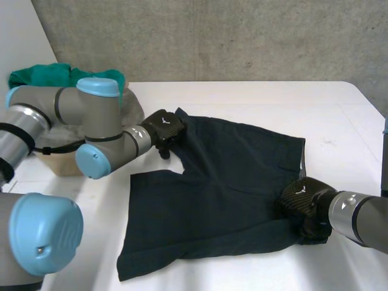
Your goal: Fold the laundry.
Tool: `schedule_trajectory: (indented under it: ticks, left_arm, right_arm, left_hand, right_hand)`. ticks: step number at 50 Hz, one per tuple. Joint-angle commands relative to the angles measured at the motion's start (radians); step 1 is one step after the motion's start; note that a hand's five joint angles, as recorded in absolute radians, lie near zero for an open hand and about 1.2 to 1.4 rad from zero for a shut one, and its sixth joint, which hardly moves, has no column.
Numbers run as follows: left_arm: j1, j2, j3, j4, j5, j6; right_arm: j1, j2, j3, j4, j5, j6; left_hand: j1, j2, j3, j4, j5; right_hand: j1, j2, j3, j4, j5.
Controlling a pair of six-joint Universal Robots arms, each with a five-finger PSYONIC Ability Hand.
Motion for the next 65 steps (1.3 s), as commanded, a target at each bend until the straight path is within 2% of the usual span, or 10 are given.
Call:
schedule_trajectory:
  ticks: [1,29,34,37,40,47,52,58,63,65]
  left_arm:
    - [-0.006,-0.027,0.042,0.025,-0.028,0.036]
    - [-0.09,-0.19,0.267,-0.049,-0.128,0.31]
    - [-0.104,-0.214,0.304,-0.049,-0.147,0.335]
    - [-0.121,-0.234,0.31,-0.04,-0.181,0.39]
    - [-0.127,-0.242,0.304,0.007,-0.238,0.463]
    - [-0.11,-0.112,0.166,0.011,-0.273,0.359]
    - [-0.09,0.035,-0.059,0.024,-0.365,0.307]
    - [-0.093,0.095,-0.141,0.029,-0.428,0.28]
    - [-0.104,0.178,-0.173,-0.03,-0.491,0.202]
    - [-0.104,0.221,-0.196,-0.043,-0.503,0.163]
  right_arm:
    - [-0.011,-0.023,0.022,-0.021,-0.004,0.001]
    - [-0.069,-0.105,0.074,-0.027,-0.05,0.004]
    - [-0.092,-0.124,0.088,-0.027,-0.068,0.004]
    - [-0.106,-0.135,0.097,-0.027,-0.08,0.004]
    - [-0.121,-0.147,0.108,-0.027,-0.093,0.004]
    - [-0.132,-0.167,0.12,-0.021,-0.106,0.004]
    - [-0.123,-0.176,0.128,-0.022,-0.125,0.004]
    - [-0.068,-0.174,0.123,-0.027,-0.12,0.029]
    - [-0.012,-0.17,0.116,-0.062,-0.107,0.07]
    - [-0.005,-0.168,0.111,-0.077,-0.097,0.078]
  left_hand:
    - [0.083,0.083,0.082,0.08,0.084]
    - [0.171,0.171,0.17,0.168,0.172]
    - [0.364,0.365,0.363,0.361,0.365]
    - [0.672,0.673,0.671,0.669,0.673]
    - [0.723,0.723,0.721,0.719,0.723]
    - [0.723,0.723,0.721,0.719,0.723]
    - [0.723,0.723,0.721,0.719,0.723]
    - [0.723,0.723,0.721,0.719,0.723]
    - [-0.364,-0.364,-0.366,-0.368,-0.364]
    - [-0.419,-0.418,-0.42,-0.422,-0.418]
  right_hand:
    - [0.267,0.226,0.209,0.2,0.207]
    - [0.267,0.226,0.209,0.2,0.207]
    - [0.267,0.226,0.209,0.2,0.207]
    - [0.267,0.226,0.209,0.2,0.207]
    - [0.267,0.226,0.209,0.2,0.207]
    - [0.267,0.226,0.209,0.2,0.207]
    - [0.267,0.226,0.209,0.2,0.207]
    - [0.267,0.226,0.209,0.2,0.207]
    - [0.267,0.226,0.209,0.2,0.207]
    - [0.267,0.226,0.209,0.2,0.207]
